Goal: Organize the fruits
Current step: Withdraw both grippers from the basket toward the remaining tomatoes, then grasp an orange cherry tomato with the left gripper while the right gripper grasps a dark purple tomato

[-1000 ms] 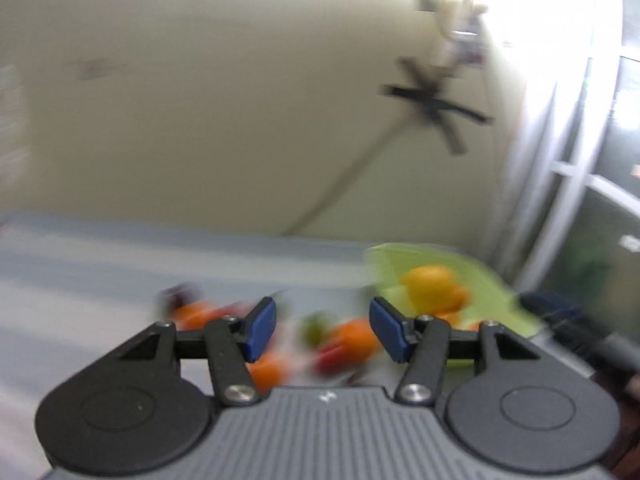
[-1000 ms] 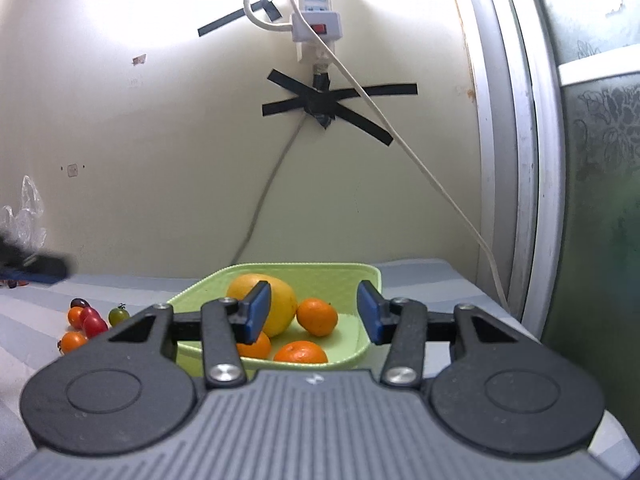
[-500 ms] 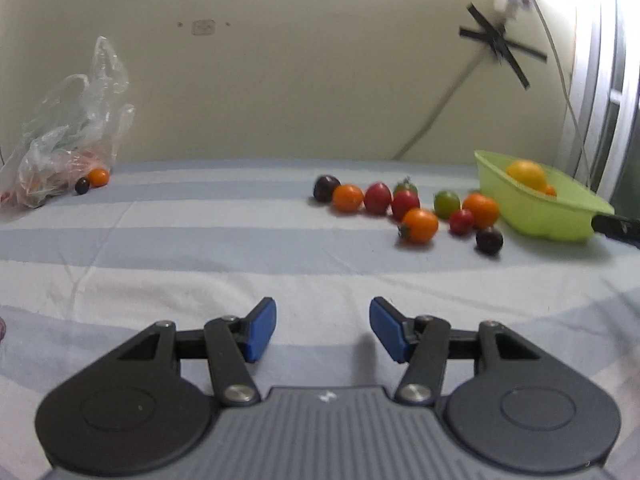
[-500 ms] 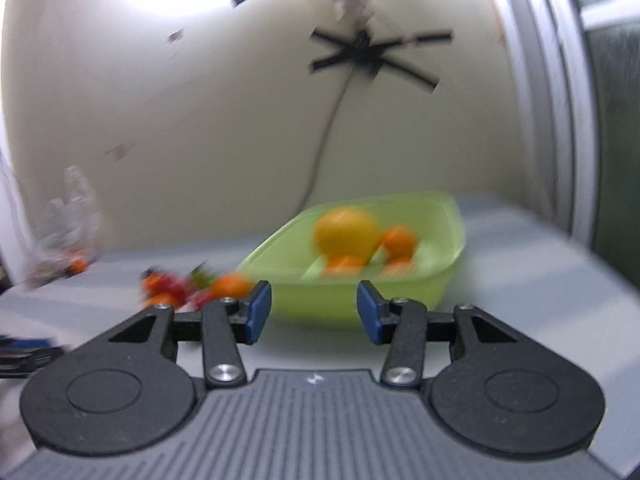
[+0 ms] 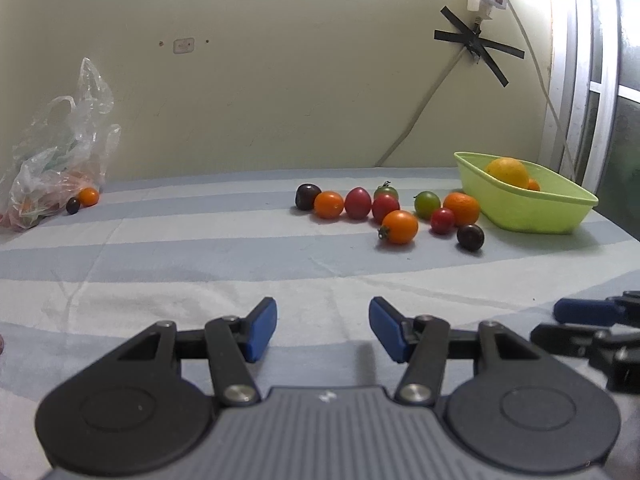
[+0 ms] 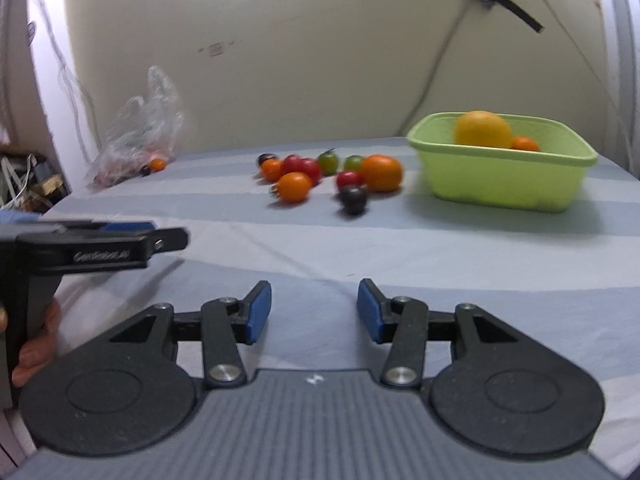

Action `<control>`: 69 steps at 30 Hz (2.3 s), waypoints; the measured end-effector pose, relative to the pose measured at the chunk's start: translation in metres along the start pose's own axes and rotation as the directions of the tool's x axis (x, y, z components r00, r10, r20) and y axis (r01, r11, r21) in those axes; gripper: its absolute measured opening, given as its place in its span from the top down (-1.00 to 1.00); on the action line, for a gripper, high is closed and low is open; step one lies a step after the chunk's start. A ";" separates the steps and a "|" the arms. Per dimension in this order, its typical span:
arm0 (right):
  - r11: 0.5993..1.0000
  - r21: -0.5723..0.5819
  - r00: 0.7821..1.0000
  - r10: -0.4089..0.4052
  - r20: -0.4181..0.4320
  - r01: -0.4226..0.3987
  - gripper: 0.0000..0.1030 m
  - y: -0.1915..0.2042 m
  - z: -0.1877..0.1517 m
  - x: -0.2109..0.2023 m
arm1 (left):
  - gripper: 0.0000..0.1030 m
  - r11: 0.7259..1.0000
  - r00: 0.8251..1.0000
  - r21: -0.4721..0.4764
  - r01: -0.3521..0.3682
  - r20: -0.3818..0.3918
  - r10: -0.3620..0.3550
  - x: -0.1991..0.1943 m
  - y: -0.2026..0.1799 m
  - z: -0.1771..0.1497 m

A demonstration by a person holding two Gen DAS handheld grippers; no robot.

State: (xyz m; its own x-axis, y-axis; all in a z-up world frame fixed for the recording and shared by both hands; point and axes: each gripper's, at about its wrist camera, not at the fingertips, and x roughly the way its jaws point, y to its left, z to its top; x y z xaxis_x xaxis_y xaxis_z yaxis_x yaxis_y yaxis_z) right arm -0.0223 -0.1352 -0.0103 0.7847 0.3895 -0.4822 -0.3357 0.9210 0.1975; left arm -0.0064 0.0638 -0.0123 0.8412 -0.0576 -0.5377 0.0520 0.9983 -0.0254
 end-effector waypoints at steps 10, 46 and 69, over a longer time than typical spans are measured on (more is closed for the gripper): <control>0.999 0.028 1.000 0.025 0.006 -0.025 0.03 -0.003 0.002 0.003 | -0.03 0.994 0.995 -0.083 0.075 -0.066 -0.081 0.012 0.013 0.008; 0.993 -0.093 0.997 0.065 -0.042 -0.069 0.49 -0.017 0.039 0.037 | 0.36 0.984 0.978 -0.053 0.171 -0.108 -0.176 0.041 -0.033 0.040; 0.969 -0.241 0.999 0.046 -0.015 -0.048 0.46 0.037 -0.016 -0.011 | 0.27 0.996 0.995 0.027 0.086 -0.050 -0.084 -0.019 -0.040 -0.012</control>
State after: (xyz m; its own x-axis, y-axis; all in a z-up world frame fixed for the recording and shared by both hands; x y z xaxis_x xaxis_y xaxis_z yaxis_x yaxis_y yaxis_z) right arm -0.0513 -0.1056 -0.0114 0.7607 0.4316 -0.4848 -0.4891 0.8722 0.0090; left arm -0.0308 0.0246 -0.0113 0.8060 -0.1410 -0.5749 0.1381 0.9892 -0.0489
